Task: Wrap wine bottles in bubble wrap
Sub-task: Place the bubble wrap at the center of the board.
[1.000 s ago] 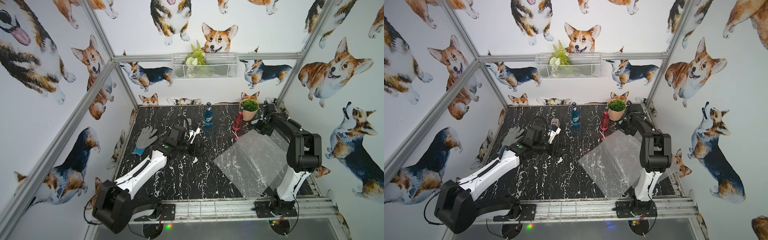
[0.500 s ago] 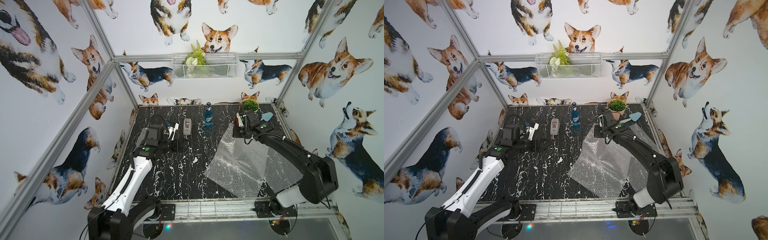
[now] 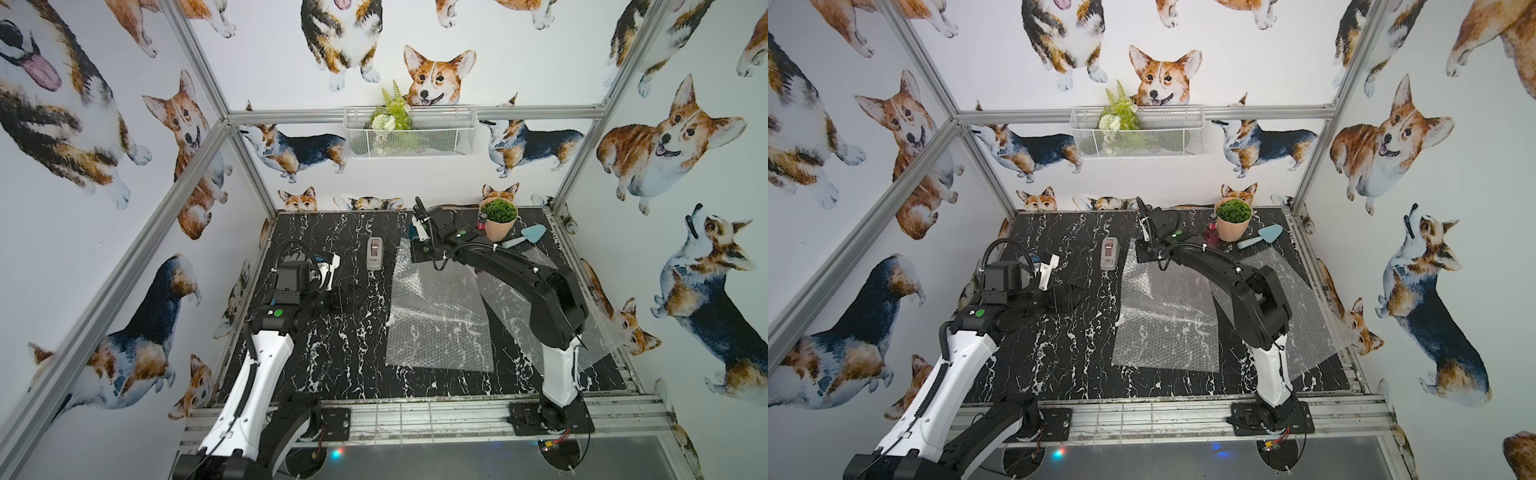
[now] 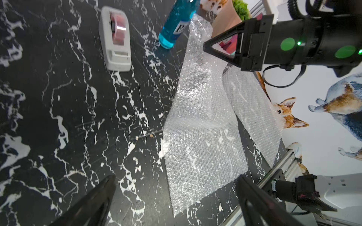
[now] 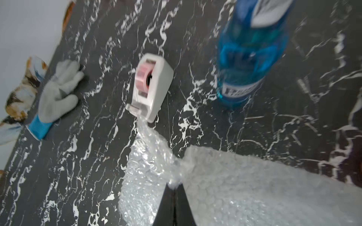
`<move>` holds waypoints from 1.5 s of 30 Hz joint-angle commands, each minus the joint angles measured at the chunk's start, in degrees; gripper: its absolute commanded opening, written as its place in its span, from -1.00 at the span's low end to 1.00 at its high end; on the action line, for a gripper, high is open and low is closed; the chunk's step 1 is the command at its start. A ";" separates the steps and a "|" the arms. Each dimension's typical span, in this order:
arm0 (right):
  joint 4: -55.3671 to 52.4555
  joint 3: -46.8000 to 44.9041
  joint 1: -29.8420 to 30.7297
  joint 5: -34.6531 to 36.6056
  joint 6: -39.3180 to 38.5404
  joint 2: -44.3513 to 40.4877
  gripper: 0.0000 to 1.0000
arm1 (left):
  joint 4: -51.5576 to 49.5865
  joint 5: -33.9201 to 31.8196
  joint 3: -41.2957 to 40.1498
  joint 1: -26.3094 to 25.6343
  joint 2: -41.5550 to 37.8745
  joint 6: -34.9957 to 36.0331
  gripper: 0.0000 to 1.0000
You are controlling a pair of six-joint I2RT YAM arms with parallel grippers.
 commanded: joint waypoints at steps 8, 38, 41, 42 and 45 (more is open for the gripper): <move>-2.45 9.31 2.05 0.52 7.08 10.96 -1.00 | 1.85 2.65 -1.12 0.23 1.20 -0.67 0.96; 51.74 -52.80 -20.19 2.54 -13.40 -39.54 0.99 | 28.10 4.33 -12.31 -13.61 3.10 -16.70 1.00; 54.91 -53.51 -24.74 -0.76 -12.48 -34.93 0.99 | 30.78 3.13 -12.63 -16.20 4.43 -18.21 1.00; 55.02 -52.95 -25.35 -0.42 -12.80 -33.24 0.99 | 31.64 2.87 -12.74 -16.60 4.91 -18.75 1.00; 57.05 -51.39 -26.01 -0.14 -12.62 -27.93 0.99 | 32.60 1.66 -12.41 -18.10 6.26 -19.12 1.00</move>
